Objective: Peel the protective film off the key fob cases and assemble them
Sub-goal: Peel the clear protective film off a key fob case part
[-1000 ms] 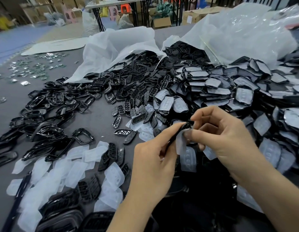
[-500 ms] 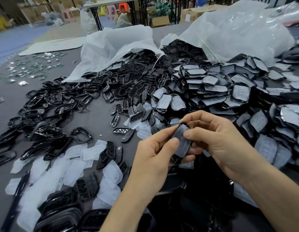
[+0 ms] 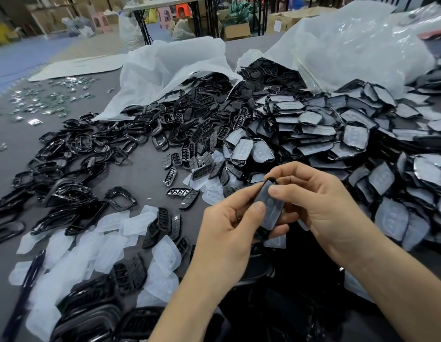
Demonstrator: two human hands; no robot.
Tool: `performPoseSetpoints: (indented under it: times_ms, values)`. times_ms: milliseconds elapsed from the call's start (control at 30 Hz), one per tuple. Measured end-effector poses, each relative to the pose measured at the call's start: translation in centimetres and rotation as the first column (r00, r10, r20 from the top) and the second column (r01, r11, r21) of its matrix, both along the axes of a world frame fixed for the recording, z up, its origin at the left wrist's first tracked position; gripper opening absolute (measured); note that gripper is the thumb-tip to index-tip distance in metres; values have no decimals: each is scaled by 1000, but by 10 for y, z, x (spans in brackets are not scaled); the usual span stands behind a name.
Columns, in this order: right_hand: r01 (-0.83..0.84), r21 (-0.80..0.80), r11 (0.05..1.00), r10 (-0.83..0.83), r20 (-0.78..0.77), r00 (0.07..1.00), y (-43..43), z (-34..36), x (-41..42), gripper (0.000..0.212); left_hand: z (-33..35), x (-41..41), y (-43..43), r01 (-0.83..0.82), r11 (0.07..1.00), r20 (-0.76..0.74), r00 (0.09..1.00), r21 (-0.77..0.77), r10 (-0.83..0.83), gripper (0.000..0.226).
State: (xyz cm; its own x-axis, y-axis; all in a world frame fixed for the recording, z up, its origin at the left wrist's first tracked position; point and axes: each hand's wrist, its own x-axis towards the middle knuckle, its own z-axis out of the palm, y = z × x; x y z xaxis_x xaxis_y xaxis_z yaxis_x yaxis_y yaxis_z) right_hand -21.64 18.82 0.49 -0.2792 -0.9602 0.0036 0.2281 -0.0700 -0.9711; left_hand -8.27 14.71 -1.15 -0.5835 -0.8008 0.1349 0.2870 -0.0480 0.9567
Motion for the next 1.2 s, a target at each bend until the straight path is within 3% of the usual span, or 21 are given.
performPoseSetpoints:
  times_ms: [267, 467, 633, 767, 933, 1200]
  values:
    - [64, -36, 997, -66, -73, 995, -1, 2, 3, 35, 2, 1, 2, 9, 994, 87, 996, -111, 0, 32]
    - [79, -84, 993, -93, -166, 982, -1, 2, 4, 32, 6, 2, 3, 49, 996, 69, 997, -80, -44, 28]
    - [156, -125, 980, -186, -291, 938, -1, -1, 5, 6, 4, -5, 10, 36, 999, 66, 997, -5, -35, 30]
    - [200, -85, 976, -215, -228, 950, -3, -7, 5, 18, 3, -4, 8, 6, 1000, 61, 998, -3, -6, 30]
    - [264, -145, 954, -295, -280, 914, -4, -9, 5, 19, 2, -3, 9, -33, 998, 82, 996, -45, 37, 12]
    - [278, -264, 923, -369, -412, 833, -3, -10, 11, 8, -1, -4, 8, -124, 987, 137, 981, -105, 138, 15]
